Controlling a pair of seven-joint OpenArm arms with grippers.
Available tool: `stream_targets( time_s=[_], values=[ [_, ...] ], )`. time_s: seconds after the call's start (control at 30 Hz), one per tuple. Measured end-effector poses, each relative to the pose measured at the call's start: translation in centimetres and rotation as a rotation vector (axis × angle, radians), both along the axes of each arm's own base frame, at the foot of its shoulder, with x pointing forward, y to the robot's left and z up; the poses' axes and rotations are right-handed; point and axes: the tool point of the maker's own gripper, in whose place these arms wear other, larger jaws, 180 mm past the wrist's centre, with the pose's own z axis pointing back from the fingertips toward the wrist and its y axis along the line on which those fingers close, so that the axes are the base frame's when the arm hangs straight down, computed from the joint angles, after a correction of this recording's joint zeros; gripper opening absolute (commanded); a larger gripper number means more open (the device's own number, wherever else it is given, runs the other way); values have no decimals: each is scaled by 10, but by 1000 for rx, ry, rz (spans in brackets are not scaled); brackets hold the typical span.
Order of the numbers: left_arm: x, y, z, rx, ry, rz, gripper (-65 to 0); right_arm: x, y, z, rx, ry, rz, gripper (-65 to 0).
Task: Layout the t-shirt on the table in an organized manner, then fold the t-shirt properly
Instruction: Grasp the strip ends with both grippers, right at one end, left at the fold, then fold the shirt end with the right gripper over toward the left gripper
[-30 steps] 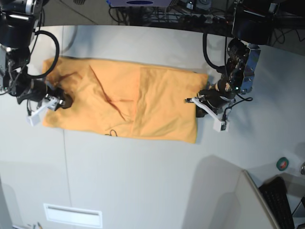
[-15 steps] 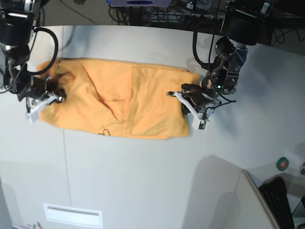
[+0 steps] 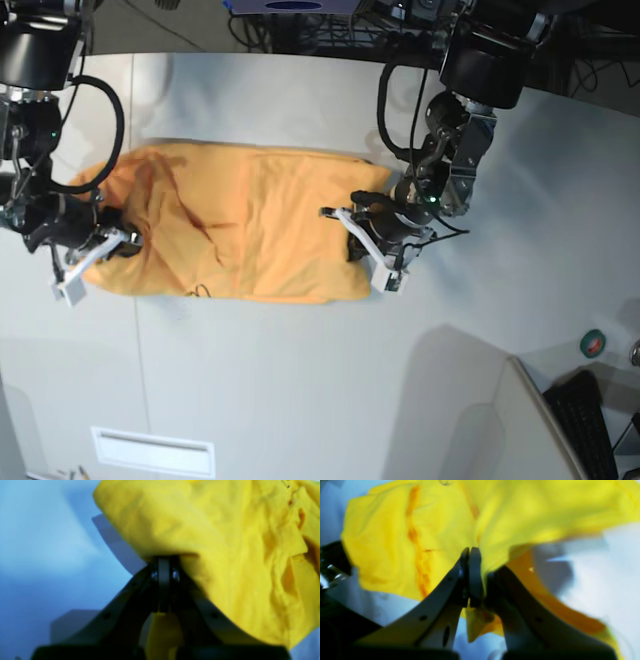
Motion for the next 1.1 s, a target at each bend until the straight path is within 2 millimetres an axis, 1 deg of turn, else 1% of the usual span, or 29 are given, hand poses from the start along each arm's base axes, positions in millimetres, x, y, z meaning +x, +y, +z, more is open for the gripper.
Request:
stream_targets(
  time_s=[0.07,0.13,0.23,0.33,0.4,0.53,0.6,0.73,0.8,0.93,1.03,1.1],
  values=[
    [4,-7,3,-15,-7,-3,-650,0,11,5,14,-5,19,-650],
    [7,-9,1,-12,-1,-11,-650,2,22,10,32,-14,31,-650],
    [3,-19,-10,22,24,-69,-650,4,33,11,38,-19,54,-650],
    [-7,-27,-19,28,48,-99,-650,8,56,11,49,0,85,-650],
    [-9,-31,-20,24,50,-105,-650,7,70,10,58,21,93,-650],
    [-9,-29,-20,26,49,-105,-650,10,100,13,88,1,138,-650],
    [-9,-28,-20,26,50,-104,-650,10,112,15,98,-9,156,-650],
    [-9,-25,-20,30,48,-101,-650,6,139,25,111,-33,221,-650],
    [-9,-24,-20,30,49,-100,-650,7,148,29,117,-32,215,-650],
    [-8,-24,-20,30,48,-99,-650,2,161,27,111,-4,225,-650],
    [-8,-24,-20,30,48,-99,-650,5,172,27,113,-33,237,-650],
    [-7,-24,-19,30,46,-99,-650,3,179,26,112,-31,259,-650]
  ],
)
